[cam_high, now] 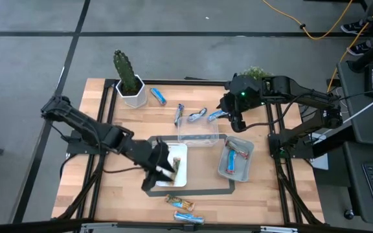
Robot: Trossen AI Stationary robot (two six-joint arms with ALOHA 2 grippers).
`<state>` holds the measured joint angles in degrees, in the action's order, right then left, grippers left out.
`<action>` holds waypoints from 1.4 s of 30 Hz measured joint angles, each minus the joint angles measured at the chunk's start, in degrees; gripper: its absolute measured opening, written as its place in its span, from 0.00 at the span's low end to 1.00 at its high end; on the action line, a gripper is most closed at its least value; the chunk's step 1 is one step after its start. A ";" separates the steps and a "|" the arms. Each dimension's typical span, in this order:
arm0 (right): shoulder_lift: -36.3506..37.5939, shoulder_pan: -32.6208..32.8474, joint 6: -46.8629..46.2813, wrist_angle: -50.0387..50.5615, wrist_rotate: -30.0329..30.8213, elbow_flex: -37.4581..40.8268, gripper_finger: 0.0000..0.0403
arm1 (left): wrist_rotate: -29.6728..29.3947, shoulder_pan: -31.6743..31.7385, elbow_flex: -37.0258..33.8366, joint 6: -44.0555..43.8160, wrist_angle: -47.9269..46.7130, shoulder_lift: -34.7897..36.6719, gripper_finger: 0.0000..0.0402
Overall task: Pick and place Granola Bars by type
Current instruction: Put the top orange granola bar into the white bin
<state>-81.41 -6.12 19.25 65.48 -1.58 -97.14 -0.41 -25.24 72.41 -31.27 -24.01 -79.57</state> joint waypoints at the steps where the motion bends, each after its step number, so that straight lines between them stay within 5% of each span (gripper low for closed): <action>1: 0.00 0.00 -0.73 -0.20 0.00 0.00 0.42 | 0.03 -0.76 1.37 0.45 -2.02 -1.04 0.42; 13: 0.00 2.39 -6.68 -0.51 -2.80 0.00 0.42 | 2.97 -8.70 5.11 6.13 -20.35 -17.11 0.39; 23: 0.00 3.49 -14.51 -0.51 -2.67 0.00 0.42 | 4.52 -14.15 8.10 13.46 -22.11 -29.30 0.37; 42: -0.02 8.23 -18.76 -1.50 -2.56 0.00 0.42 | -12.82 -16.67 15.43 46.77 -19.89 -36.31 0.37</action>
<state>-81.43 2.11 0.49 63.99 -4.14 -97.14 -13.23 -41.91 87.83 15.50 -43.90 -115.87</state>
